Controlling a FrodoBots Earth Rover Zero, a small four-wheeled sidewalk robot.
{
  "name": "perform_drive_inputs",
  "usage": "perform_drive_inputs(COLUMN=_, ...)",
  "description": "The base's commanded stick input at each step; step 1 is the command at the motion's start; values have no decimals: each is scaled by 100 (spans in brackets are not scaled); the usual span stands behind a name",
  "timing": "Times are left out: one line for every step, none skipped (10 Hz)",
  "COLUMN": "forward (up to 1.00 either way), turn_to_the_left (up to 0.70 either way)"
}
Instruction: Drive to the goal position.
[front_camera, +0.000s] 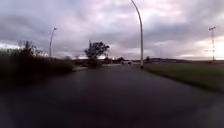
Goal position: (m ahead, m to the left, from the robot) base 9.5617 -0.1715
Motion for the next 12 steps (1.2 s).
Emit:
perform_drive_inputs(forward=70, turn_to_the_left=0)
perform_drive_inputs(forward=70, turn_to_the_left=0)
perform_drive_inputs(forward=70, turn_to_the_left=0)
perform_drive_inputs(forward=70, turn_to_the_left=0)
perform_drive_inputs(forward=70, turn_to_the_left=0)
perform_drive_inputs(forward=70, turn_to_the_left=0)
perform_drive_inputs(forward=70, turn_to_the_left=0)
perform_drive_inputs(forward=70, turn_to_the_left=0)
perform_drive_inputs(forward=70, turn_to_the_left=0)
perform_drive_inputs(forward=70, turn_to_the_left=0)
perform_drive_inputs(forward=70, turn_to_the_left=0)
perform_drive_inputs(forward=70, turn_to_the_left=0)
